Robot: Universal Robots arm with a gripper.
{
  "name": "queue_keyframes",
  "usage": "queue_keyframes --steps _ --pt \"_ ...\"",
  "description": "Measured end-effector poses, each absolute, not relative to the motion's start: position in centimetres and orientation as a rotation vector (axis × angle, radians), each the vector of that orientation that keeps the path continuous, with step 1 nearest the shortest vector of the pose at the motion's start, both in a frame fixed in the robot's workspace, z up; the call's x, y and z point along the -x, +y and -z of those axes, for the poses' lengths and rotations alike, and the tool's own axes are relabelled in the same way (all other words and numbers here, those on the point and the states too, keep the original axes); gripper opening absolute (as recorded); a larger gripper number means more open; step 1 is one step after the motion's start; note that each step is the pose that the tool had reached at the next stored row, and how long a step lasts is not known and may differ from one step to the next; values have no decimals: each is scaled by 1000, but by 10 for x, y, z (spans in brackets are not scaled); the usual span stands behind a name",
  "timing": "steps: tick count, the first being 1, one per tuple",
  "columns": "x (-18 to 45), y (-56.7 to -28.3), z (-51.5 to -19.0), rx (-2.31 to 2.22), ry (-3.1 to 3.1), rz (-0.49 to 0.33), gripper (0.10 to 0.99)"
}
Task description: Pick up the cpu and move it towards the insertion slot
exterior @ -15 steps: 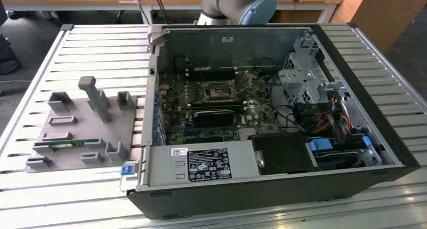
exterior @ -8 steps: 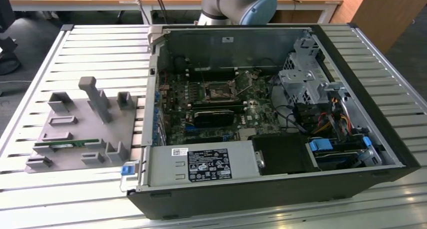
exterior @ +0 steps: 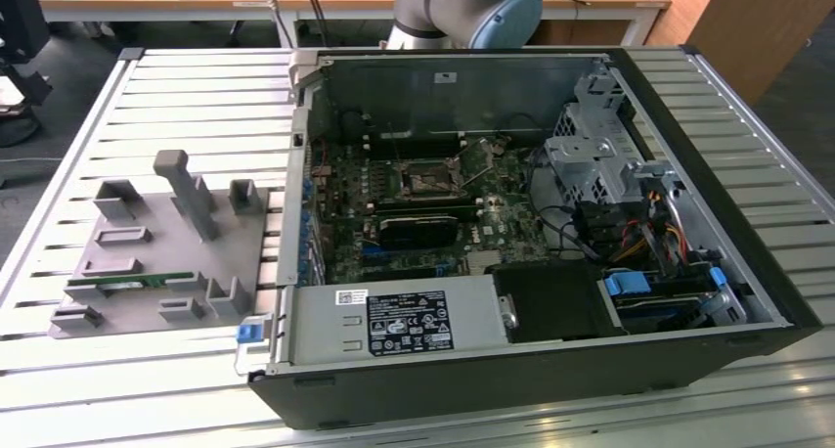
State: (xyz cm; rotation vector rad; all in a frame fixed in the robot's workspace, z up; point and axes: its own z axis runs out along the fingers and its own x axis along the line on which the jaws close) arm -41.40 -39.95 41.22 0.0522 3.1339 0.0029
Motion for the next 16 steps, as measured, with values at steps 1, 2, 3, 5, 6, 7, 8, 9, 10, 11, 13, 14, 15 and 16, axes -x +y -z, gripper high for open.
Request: queue_keyframes --steps 1,2,3,5,6,7,8,9,10,11,13,14,15,16 --pt "412 -399 -412 -52 3134 -3 545" --pt "411 -398 -412 -52 3134 -3 545" --pt "409 -398 -412 -52 3134 -3 545" --pt "406 -396 -412 -52 3134 -3 545" --pt "405 -396 -412 -52 3134 -3 545" --pt "403 -395 -412 -52 3134 -3 545" --pt "402 -395 -412 -52 3134 -3 545" --pt "401 -394 -412 -52 3134 -3 545" --pt "400 -393 -412 -52 3134 -3 545" --pt "398 -393 -412 -52 3134 -3 545" --pt "396 -392 -412 -52 3134 -3 545" --pt "395 -392 -412 -52 3134 -3 545" --pt "393 -391 -412 -52 3134 -3 545" --pt "392 -390 -412 -52 3134 -3 545"
